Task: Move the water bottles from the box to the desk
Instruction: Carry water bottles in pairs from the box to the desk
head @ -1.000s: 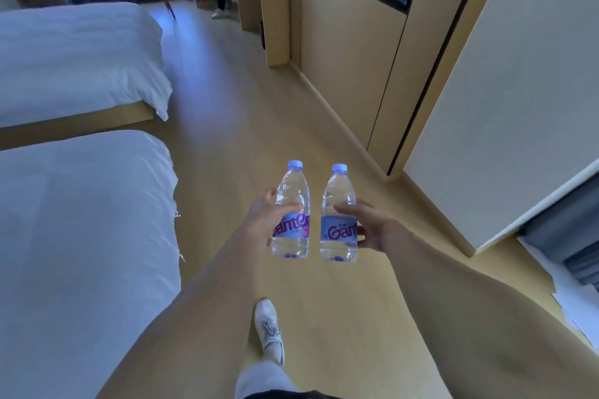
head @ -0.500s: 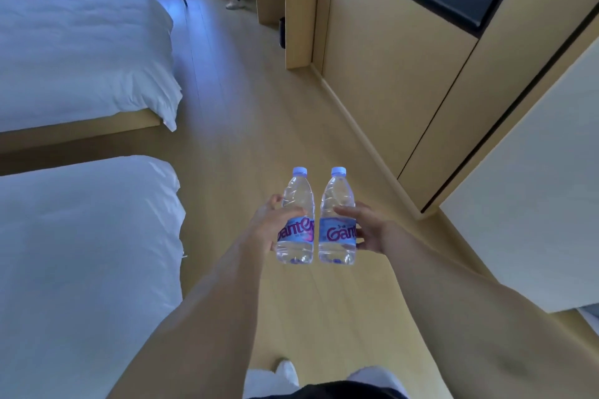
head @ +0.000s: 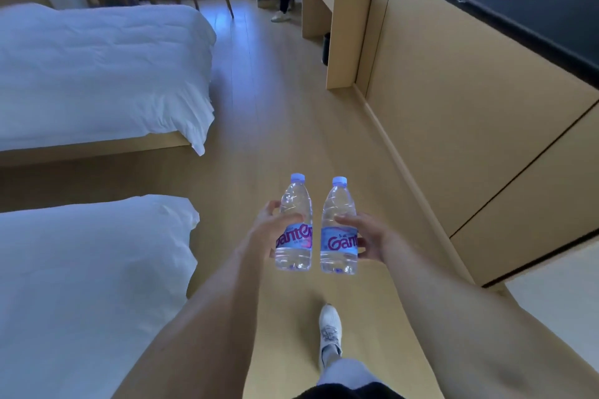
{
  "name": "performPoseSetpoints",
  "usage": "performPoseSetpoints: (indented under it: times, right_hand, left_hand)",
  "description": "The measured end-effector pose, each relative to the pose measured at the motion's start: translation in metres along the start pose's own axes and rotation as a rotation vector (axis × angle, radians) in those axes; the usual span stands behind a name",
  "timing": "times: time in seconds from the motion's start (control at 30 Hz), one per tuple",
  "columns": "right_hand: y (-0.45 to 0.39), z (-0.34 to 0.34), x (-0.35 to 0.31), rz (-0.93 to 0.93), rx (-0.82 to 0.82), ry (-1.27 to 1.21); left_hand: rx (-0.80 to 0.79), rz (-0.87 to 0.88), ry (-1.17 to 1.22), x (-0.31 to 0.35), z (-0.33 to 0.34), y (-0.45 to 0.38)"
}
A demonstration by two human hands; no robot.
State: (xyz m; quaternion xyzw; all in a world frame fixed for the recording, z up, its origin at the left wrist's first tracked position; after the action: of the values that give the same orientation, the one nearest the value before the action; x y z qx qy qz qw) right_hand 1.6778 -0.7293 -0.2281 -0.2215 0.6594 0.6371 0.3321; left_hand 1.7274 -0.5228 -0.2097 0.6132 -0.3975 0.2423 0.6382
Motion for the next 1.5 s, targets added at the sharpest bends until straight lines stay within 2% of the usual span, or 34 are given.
performPoseSetpoints:
  times: [0.13, 0.3, 0.53, 0.73, 1.1, 1.5]
  right_hand:
    - [-0.067, -0.006, -0.067, 0.017, -0.056, 0.036]
    - [-0.130, -0.007, -0.151, 0.009, -0.078, 0.083]
    - [-0.206, 0.006, -0.229, 0.019, -0.097, 0.144]
    - [-0.288, 0.027, -0.295, 0.015, -0.053, 0.142]
    - [-0.421, 0.096, -0.438, 0.009, 0.018, 0.111]
    - [-0.553, 0.148, -0.542, 0.024, -0.017, 0.159]
  left_hand:
    - [0.050, -0.004, -0.013, 0.058, 0.001, -0.056]
    - [0.056, 0.005, 0.078, 0.124, 0.002, -0.117]
    - [0.070, -0.003, 0.094, 0.185, -0.016, -0.202]
    - [0.041, 0.014, 0.088, 0.235, -0.048, -0.300]
    - [-0.018, 0.027, 0.079, 0.367, -0.140, -0.469]
    - [-0.033, 0.004, 0.028, 0.443, -0.186, -0.602]
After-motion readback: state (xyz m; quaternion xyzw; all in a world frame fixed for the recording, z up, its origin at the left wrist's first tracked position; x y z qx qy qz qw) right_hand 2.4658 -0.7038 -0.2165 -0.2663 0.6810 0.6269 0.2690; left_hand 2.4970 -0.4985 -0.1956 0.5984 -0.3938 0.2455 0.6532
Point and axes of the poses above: each hand's wrist, its own y-axis away from the middle knuckle, its own z-axis out of the palm, x = y × z, the point moved 6 cm from there along -y, towards the middle knuckle, and after that the axes turned 1 degree about -y, right-handed, at the moved point
